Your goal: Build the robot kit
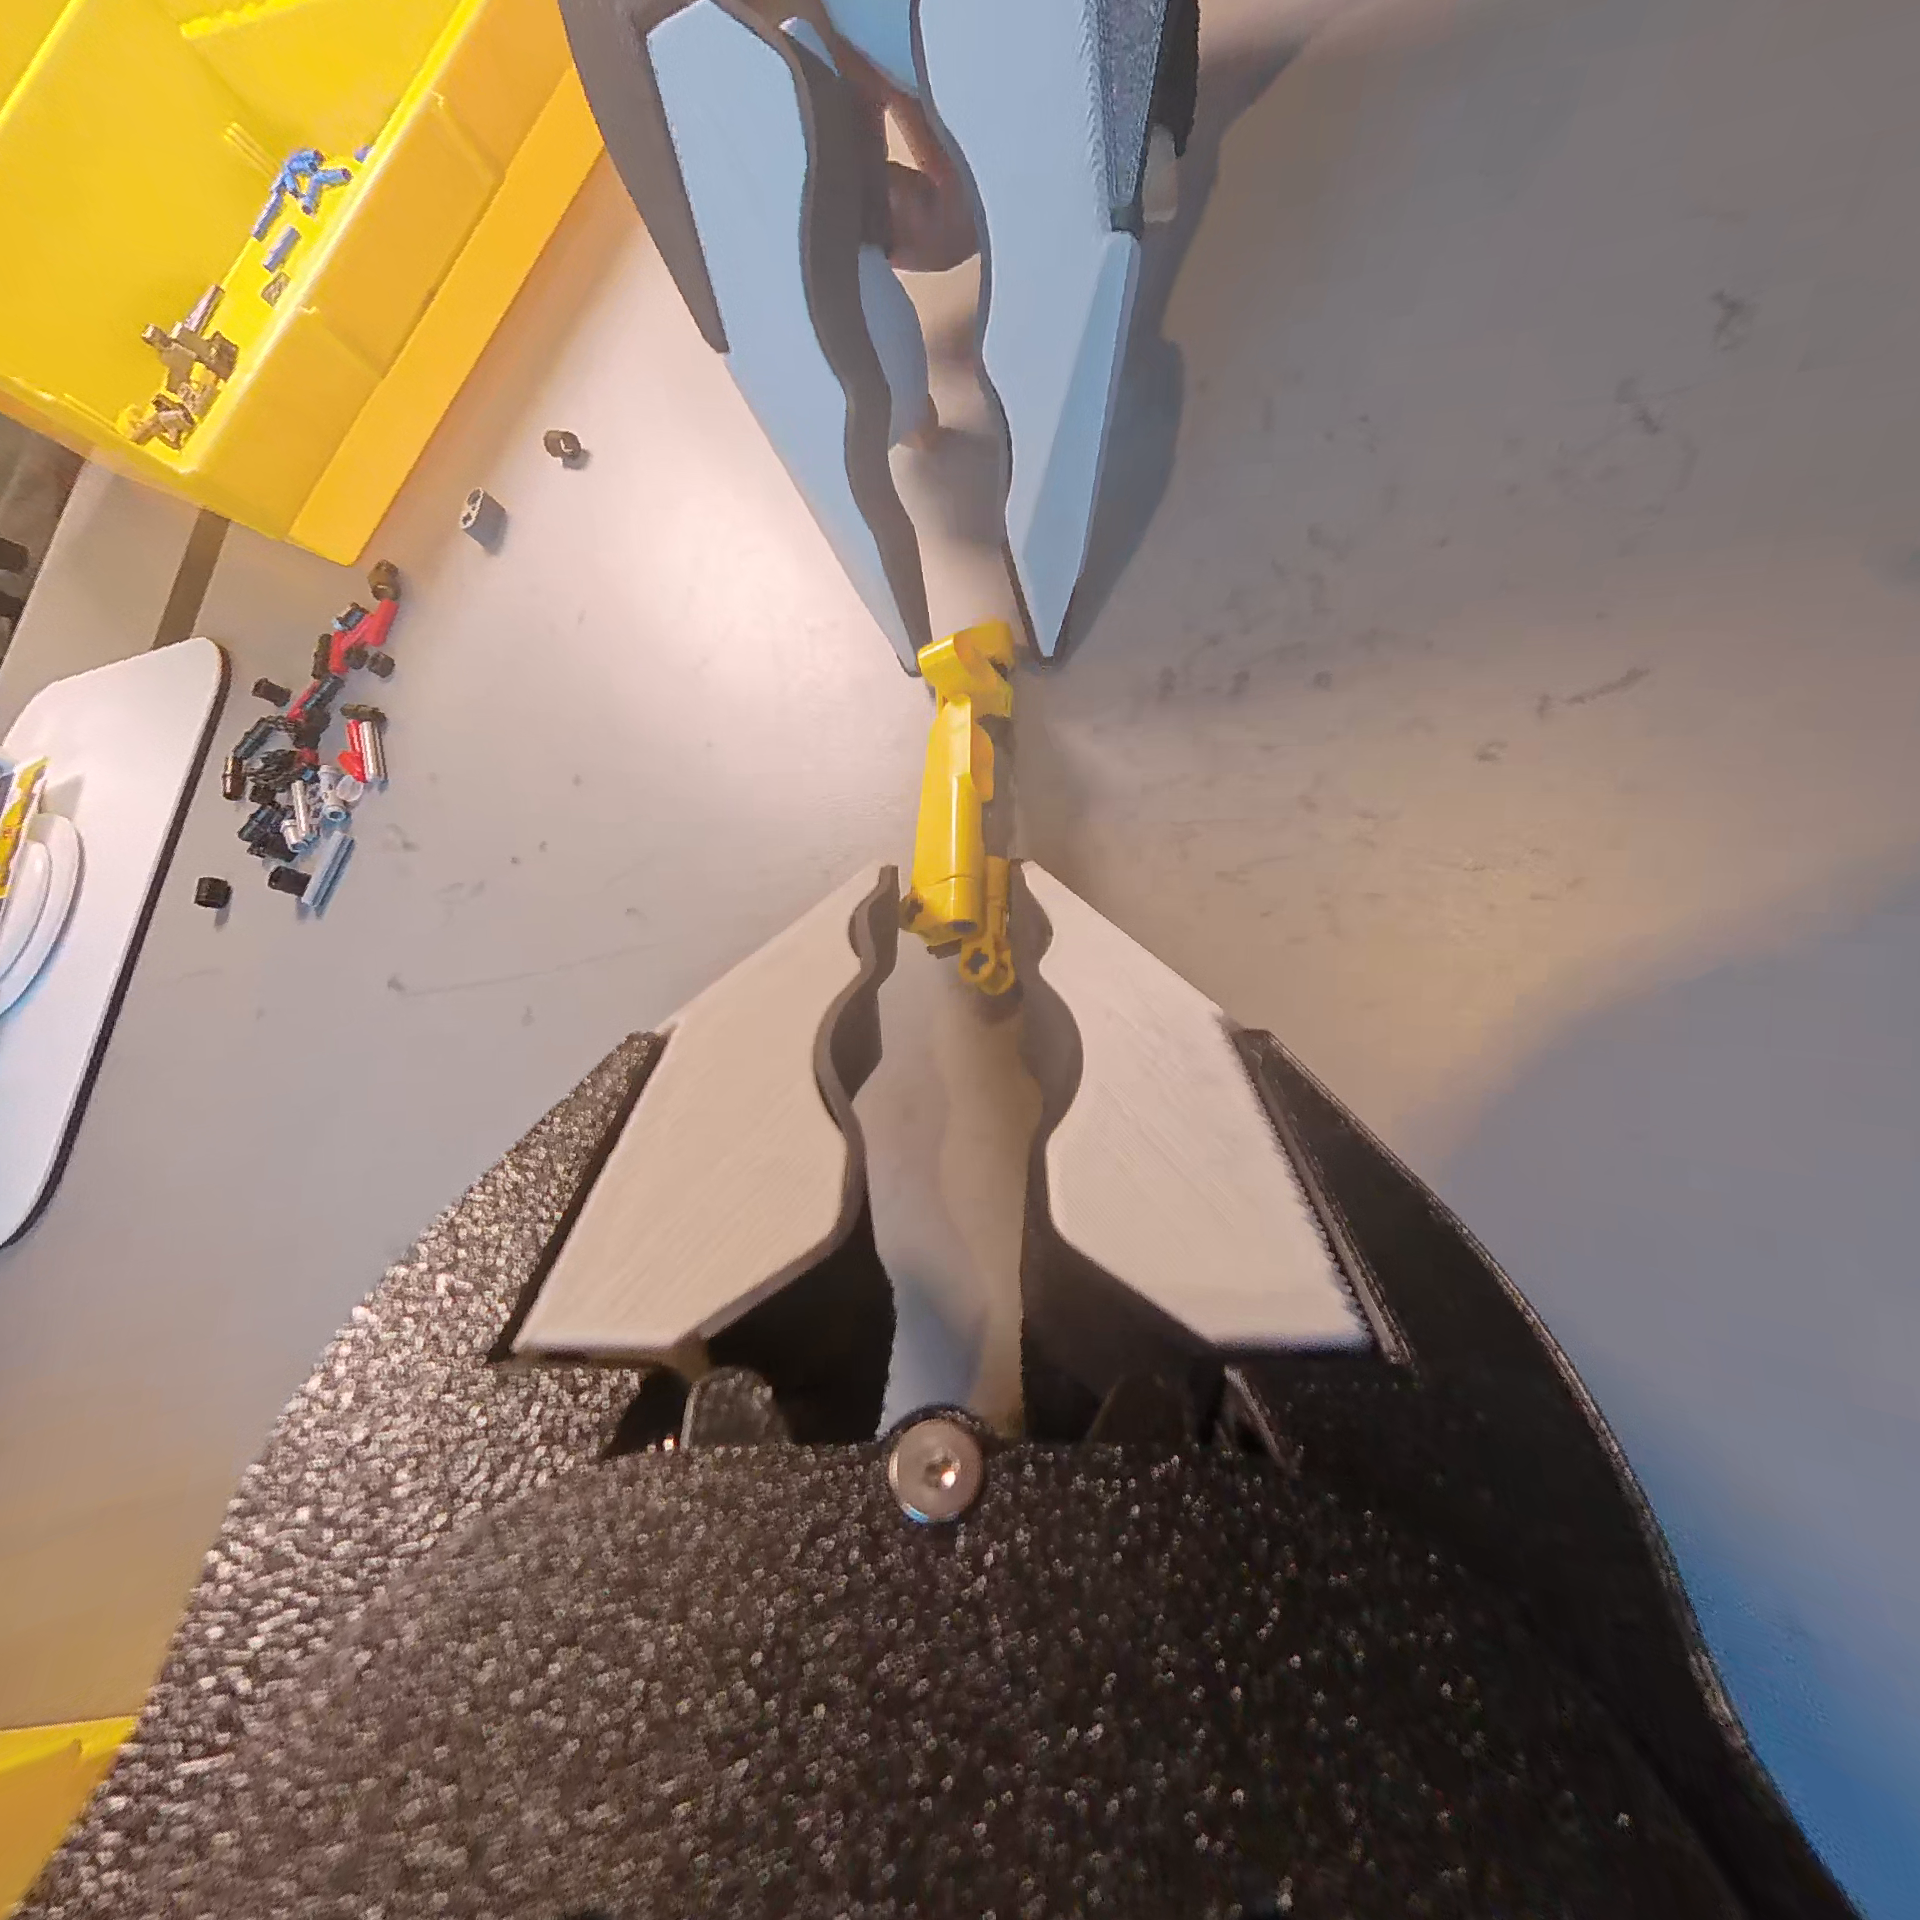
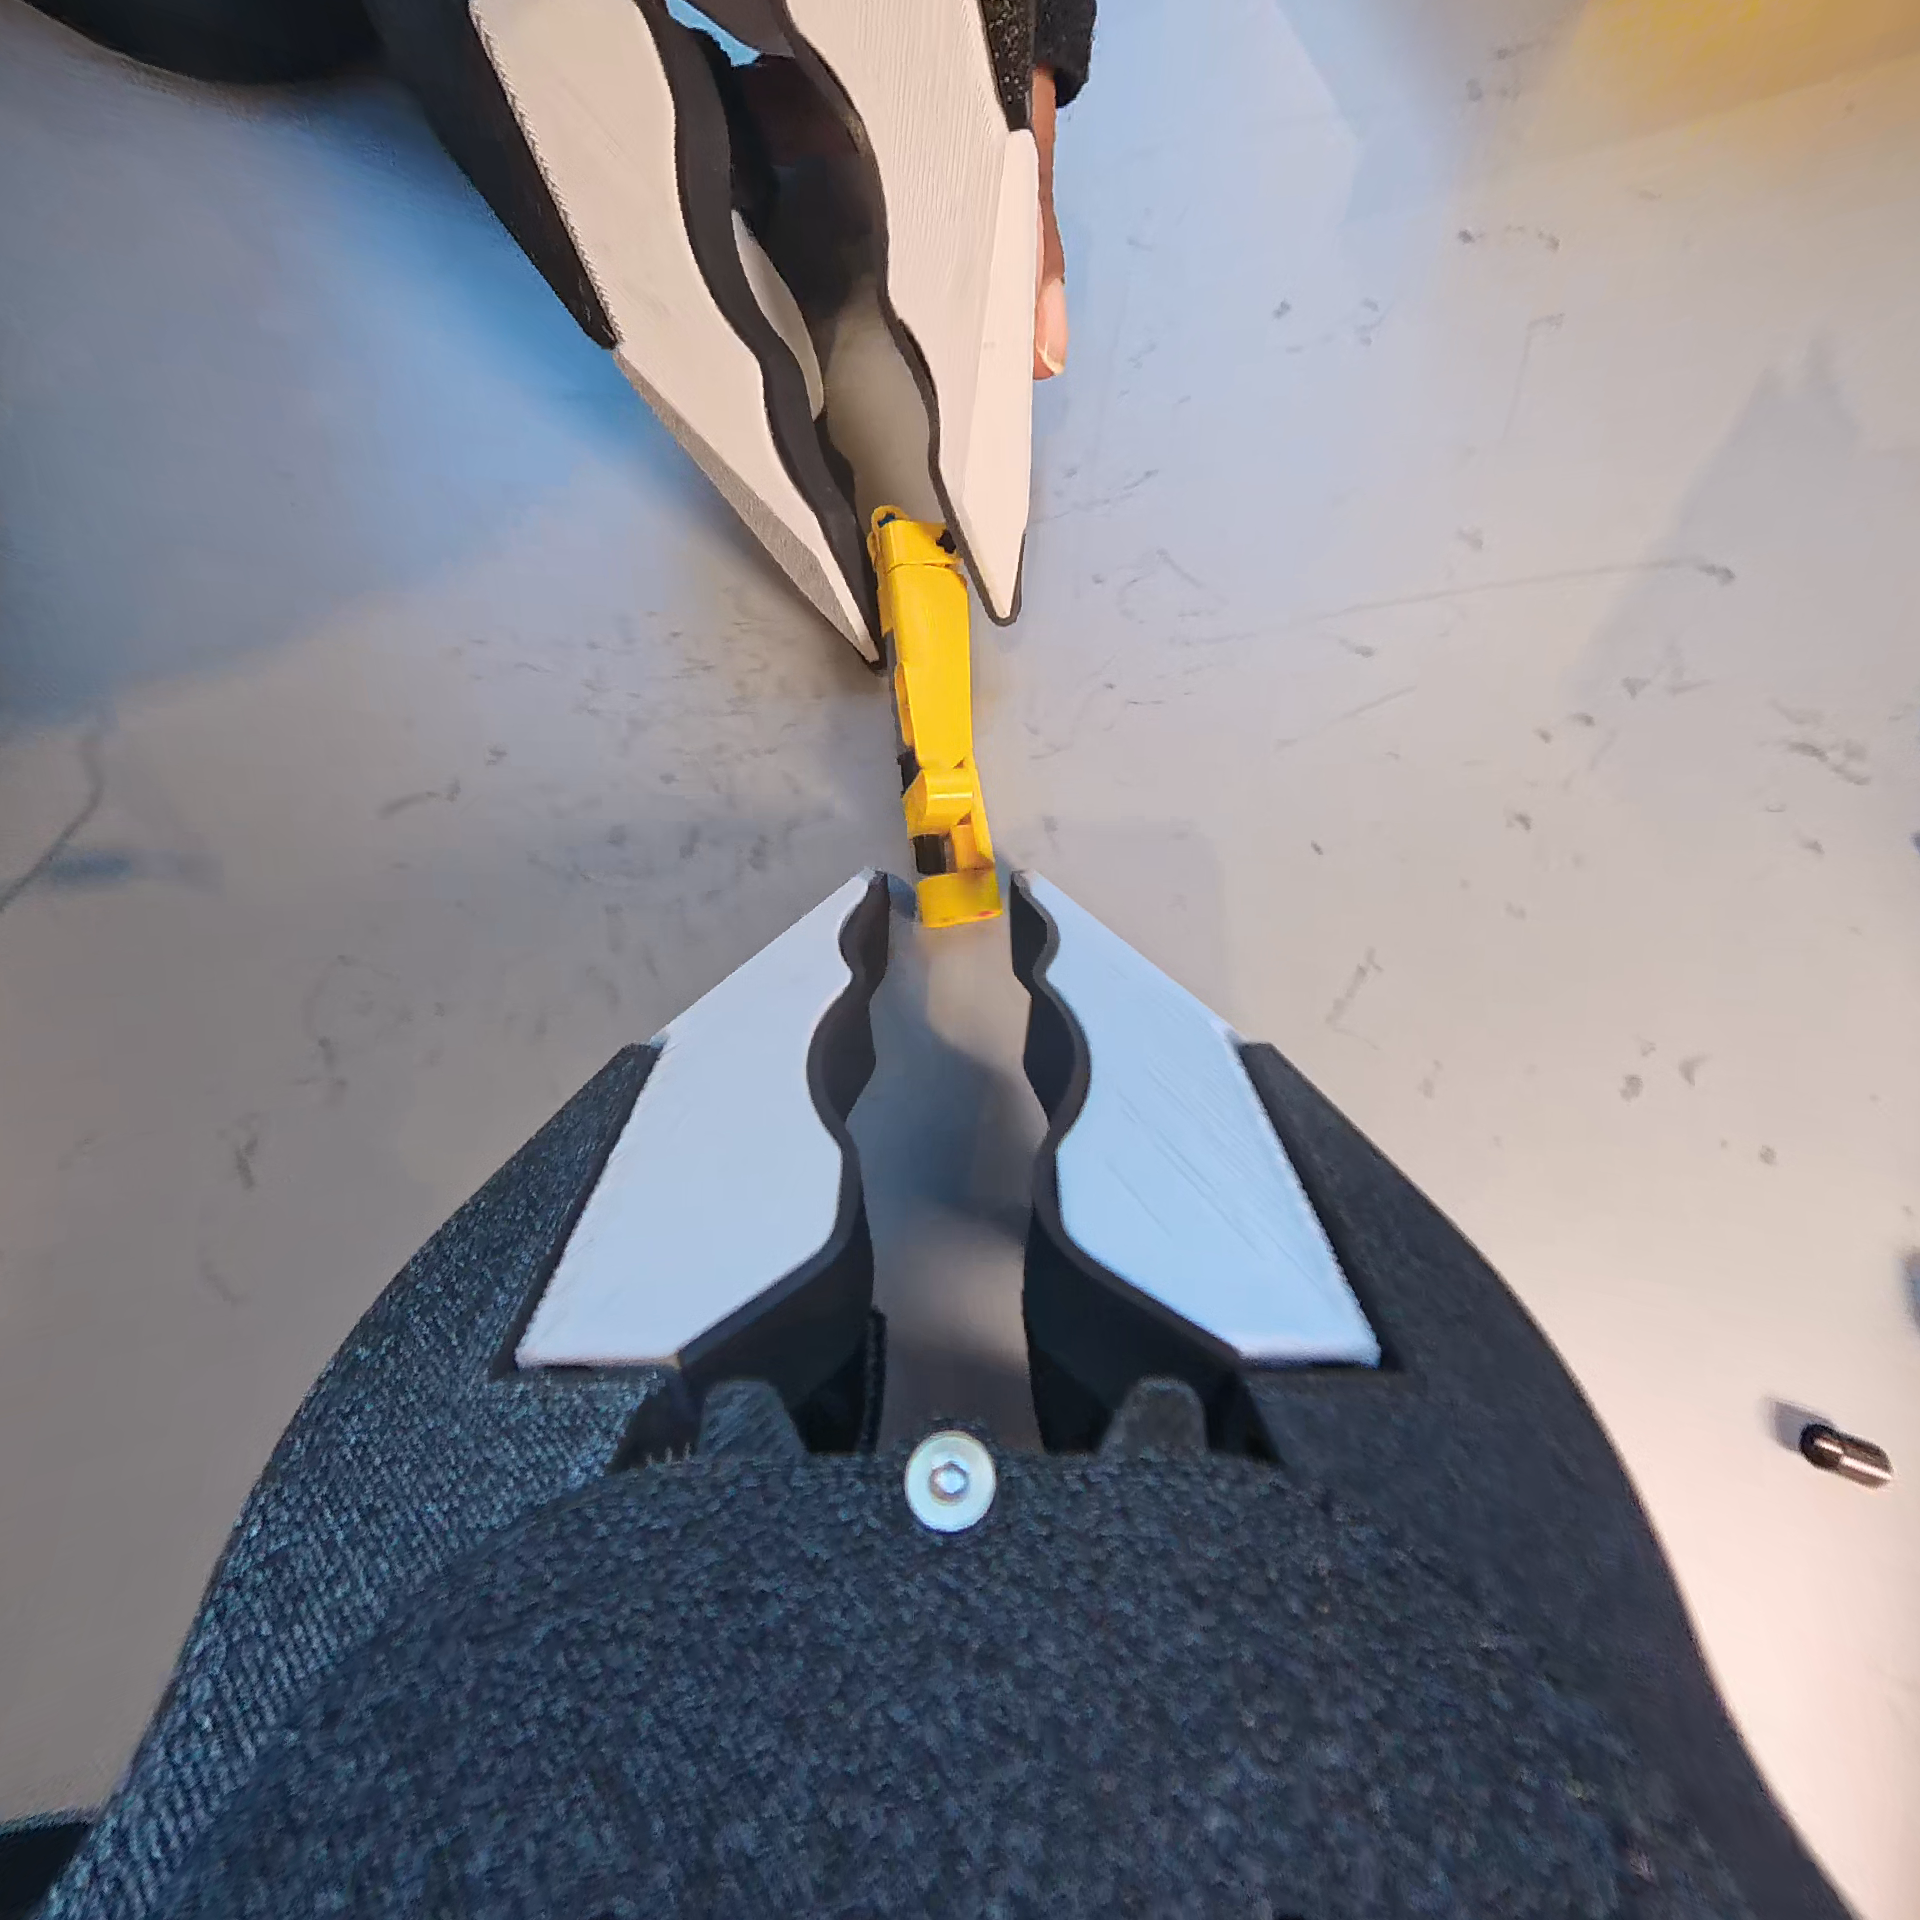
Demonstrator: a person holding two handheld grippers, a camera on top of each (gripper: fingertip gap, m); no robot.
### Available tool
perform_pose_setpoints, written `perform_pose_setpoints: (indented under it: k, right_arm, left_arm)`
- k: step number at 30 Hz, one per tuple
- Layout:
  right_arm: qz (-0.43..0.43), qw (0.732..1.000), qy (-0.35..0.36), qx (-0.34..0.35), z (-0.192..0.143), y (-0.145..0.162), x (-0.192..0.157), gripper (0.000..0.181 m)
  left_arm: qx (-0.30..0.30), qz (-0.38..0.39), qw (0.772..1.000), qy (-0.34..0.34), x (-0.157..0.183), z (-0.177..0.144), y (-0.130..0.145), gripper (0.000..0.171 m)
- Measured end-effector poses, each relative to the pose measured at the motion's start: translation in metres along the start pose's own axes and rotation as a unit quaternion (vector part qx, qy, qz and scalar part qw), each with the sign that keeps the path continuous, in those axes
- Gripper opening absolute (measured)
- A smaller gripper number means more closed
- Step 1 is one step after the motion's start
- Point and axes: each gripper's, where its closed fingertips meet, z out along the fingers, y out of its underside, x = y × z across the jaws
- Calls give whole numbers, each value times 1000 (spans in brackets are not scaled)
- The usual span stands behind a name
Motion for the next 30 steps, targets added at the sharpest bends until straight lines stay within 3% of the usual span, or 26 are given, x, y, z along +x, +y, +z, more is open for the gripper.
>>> perform_pose_setpoints:
  k: [17,24,30]
  right_arm:
    - [1,1000,-4,-3,-2,2,2,17]
    - [1,1000,-11,-3,-2,2,1,15]
    - [3,1000,-10,-1,-2,2,1,15]
  left_arm:
    - [2,12,1000,-4,0,-2,1,23]
    - [-1,-21,1000,5,-5,-8,7,32]
    - [-4,-81,995,53,0,-15,12,34]
